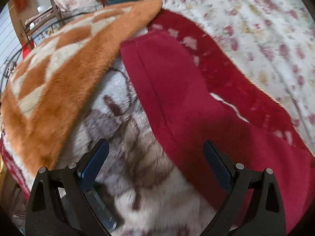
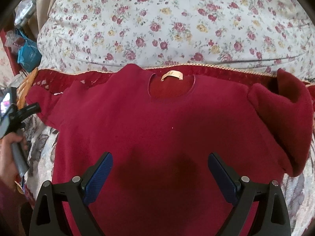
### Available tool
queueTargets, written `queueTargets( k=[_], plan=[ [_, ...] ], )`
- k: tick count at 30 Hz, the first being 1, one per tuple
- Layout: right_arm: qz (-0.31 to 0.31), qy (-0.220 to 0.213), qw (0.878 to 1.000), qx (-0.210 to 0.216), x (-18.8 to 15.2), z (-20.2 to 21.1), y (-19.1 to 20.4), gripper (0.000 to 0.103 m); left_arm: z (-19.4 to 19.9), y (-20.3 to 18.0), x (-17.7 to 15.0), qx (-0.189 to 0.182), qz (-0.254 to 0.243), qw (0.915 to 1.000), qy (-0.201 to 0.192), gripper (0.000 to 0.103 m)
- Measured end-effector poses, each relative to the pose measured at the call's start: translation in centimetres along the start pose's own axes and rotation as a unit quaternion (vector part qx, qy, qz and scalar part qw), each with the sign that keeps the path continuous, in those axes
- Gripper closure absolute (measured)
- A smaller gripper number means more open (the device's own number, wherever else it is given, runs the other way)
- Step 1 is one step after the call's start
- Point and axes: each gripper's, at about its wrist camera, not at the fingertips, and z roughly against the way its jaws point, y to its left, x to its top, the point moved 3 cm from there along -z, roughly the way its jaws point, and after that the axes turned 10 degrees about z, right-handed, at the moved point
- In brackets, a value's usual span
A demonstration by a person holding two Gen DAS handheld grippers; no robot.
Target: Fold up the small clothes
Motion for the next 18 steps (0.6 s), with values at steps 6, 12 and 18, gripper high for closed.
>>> queueTargets(
  k=[6, 12, 18],
  plan=[
    [-0.004, 0.007, 1.000, 0.014, -0.2, -0.6, -0.1, 0.007, -2.8, -1.2, 1.4, -0.031, 0.008, 0.9990, 0.030, 0.007],
    [-0.001, 0.020, 1.000, 0.019, -0.4, -1.6, 0.0, 0.007, -4.1, -0.6, 2.9, -0.060, 0.059, 0.9956, 0.041, 0.016],
    [-0.014, 0.017, 0.999, 0.025, -0.2, -1.5, -0.7, 0.007, -2.8, -0.4, 2.9, -0.139, 0.050, 0.9881, 0.044, 0.092]
  ],
)
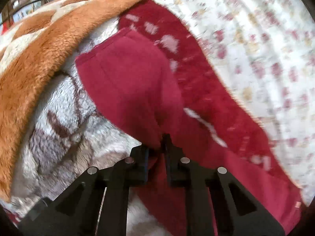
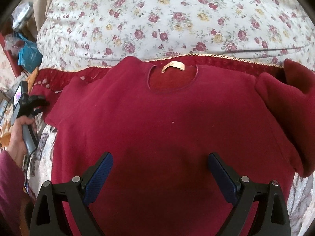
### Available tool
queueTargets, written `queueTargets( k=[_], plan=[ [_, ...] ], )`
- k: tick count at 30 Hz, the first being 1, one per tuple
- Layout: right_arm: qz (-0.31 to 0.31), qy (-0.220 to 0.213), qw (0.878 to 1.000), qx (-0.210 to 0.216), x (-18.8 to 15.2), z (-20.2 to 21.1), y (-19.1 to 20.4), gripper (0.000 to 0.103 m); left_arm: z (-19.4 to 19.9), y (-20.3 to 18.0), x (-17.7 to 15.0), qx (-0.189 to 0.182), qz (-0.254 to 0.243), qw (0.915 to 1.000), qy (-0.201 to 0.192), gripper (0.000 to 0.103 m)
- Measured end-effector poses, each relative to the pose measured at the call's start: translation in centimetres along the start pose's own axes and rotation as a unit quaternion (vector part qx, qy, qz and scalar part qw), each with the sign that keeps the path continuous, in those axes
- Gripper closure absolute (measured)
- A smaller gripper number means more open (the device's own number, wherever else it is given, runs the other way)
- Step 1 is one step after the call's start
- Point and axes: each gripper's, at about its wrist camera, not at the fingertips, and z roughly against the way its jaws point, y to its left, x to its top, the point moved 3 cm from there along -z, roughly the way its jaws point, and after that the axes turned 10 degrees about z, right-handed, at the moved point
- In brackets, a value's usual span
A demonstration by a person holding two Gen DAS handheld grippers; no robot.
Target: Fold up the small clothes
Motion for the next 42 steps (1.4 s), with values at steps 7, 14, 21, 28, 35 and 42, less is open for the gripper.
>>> queueTargets(
  k=[7, 14, 21, 28, 35, 42],
  plan=[
    [-0.022, -0.019, 1.000, -0.003, 0.4, 1.7, -1.4, 0.007, 8.8, -5.4, -4.5, -0.148, -0.087, 0.9851, 0.005, 0.096],
    [-0.045, -0.049, 0.998, -0.021, 0.9, 4.7, -3.5, 0.007, 15.9, -15.8, -16.6, -0.245, -0.223, 0.9421, 0.050, 0.096],
    [-0.075, -0.061, 0.994, -0.043, 0.8, 7.0, -7.0, 0.007, 14.4, -20.1, -26.5, -0.232, -0.312, 0.9144, 0.113, 0.084],
    [-0.098, -0.060, 0.993, -0.038, 0.4, 7.1, -9.2, 0.007, 16.2, -17.0, -25.6, -0.228, -0.347, 0.9005, 0.130, 0.055],
    [-0.048, -0.059, 0.997, 0.006, 3.1, 3.2, -7.8, 0.007, 16.0, -11.2, -20.8, -0.129, -0.369, 0.9201, 0.026, 0.049],
    [0.000, -0.010, 1.000, 0.027, 6.2, -4.4, -6.0, 0.059, 11.9, -8.4, -18.4, -0.068, -0.310, 0.9480, 0.029, 0.049]
  ],
)
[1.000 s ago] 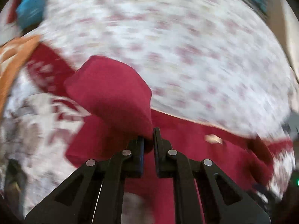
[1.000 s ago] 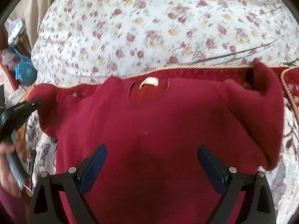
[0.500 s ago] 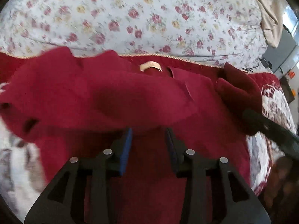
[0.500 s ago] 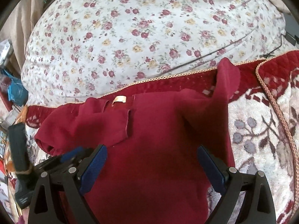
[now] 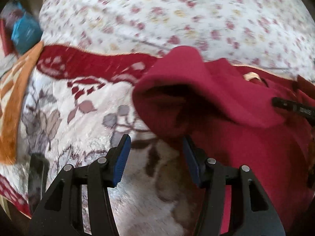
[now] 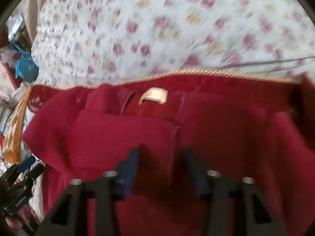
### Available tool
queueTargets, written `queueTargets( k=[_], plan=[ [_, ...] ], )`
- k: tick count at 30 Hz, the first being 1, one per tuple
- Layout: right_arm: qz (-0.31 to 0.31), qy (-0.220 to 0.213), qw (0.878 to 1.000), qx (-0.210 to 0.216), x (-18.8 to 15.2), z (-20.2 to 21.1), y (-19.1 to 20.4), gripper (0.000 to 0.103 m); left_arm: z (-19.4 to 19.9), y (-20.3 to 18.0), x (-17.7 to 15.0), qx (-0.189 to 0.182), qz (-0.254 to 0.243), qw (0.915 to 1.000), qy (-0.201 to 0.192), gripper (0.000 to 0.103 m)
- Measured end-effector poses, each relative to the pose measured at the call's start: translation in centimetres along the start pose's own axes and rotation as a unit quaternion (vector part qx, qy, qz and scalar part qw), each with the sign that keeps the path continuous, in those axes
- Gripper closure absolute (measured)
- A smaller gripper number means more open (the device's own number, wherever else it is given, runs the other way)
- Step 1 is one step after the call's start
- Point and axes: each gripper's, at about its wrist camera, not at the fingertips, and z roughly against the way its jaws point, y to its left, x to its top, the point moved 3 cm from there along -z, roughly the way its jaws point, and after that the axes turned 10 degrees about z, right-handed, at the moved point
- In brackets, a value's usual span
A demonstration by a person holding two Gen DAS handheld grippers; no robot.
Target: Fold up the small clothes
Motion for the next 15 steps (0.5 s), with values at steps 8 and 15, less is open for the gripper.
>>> queueTargets(
  k=[8, 15],
  plan=[
    [0.003, -0.098, 0.993, -0.061, 0.1, 9.2, -3.8, 0.098, 0.1, 1.1, -0.1, -0.004, 0.016, 0.9999, 0.002, 0.049],
    [-0.035, -0.051, 0.998, 0.021, -0.6, 6.3, -3.8, 0.097, -0.2, 0.9, -0.3, -0.008, 0.034, 0.9993, 0.012, 0.049]
  ],
)
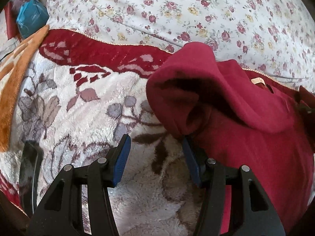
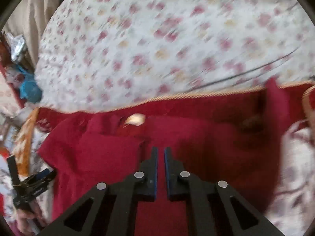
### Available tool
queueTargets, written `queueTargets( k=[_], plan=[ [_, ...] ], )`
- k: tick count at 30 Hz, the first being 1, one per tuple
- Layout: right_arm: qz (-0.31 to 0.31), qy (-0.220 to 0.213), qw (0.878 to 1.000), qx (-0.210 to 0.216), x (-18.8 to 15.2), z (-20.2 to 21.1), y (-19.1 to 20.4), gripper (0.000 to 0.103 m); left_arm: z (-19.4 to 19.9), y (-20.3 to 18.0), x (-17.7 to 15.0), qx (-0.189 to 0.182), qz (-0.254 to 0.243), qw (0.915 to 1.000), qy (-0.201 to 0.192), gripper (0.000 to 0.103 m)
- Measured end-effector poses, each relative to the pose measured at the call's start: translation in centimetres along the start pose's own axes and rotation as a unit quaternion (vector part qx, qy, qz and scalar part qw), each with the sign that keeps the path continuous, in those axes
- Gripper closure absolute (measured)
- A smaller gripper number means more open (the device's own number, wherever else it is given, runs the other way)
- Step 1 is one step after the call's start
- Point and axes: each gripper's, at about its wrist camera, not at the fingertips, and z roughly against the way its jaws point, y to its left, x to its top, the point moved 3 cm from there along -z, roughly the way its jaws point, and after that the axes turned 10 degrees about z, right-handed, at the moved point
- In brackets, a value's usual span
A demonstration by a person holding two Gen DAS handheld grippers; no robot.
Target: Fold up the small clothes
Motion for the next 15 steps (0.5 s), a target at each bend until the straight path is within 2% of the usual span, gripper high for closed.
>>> queueTargets(
  k=[1, 2, 4, 5, 6, 7, 8, 9, 12, 15],
  plan=[
    [0.006, 0.012, 1.000, 0.005, 0.0, -0.8, 0.7, 0.092, 0.0, 0.0, 0.0, 0.001, -0.002, 1.0000, 0.001, 0.049],
    [0.018, 0.028, 0.999, 0.003, -0.2, -2.1, 1.5, 0.078, 0.0, 0.0, 0.0, 0.002, -0.003, 1.0000, 0.002, 0.049],
    [0.032, 0.050, 0.998, 0.001, -0.2, -4.6, 2.8, 0.062, -0.1, 0.1, -0.1, 0.004, -0.004, 1.0000, 0.004, 0.049],
    [0.032, 0.059, 0.998, -0.003, -0.3, -5.6, 3.2, 0.061, -0.1, 0.2, -0.1, 0.005, -0.003, 1.0000, 0.005, 0.049],
    [0.035, 0.054, 0.998, -0.011, -0.3, -6.1, 3.4, 0.062, -0.2, 0.2, -0.1, 0.005, -0.001, 1.0000, 0.006, 0.049],
    [0.038, 0.044, 0.998, -0.012, -0.2, -5.9, 3.6, 0.072, -0.2, 0.3, 0.0, 0.005, 0.000, 1.0000, 0.006, 0.049],
    [0.041, 0.039, 0.998, -0.009, 0.0, -5.6, 3.7, 0.090, -0.3, 0.4, 0.0, 0.006, 0.003, 1.0000, 0.006, 0.049],
    [0.044, 0.033, 0.998, -0.010, 0.1, -4.9, 3.8, 0.097, -0.3, 0.5, 0.0, 0.006, 0.004, 1.0000, 0.006, 0.049],
    [0.055, -0.002, 0.998, -0.008, 0.5, -1.7, 3.2, 0.099, -0.3, 0.9, -0.1, 0.005, 0.011, 0.9999, 0.008, 0.049],
    [0.049, -0.044, 0.996, -0.058, 0.3, 3.0, 0.2, 0.099, -0.2, 1.2, -0.3, 0.007, 0.012, 0.9999, 0.005, 0.049]
  ],
)
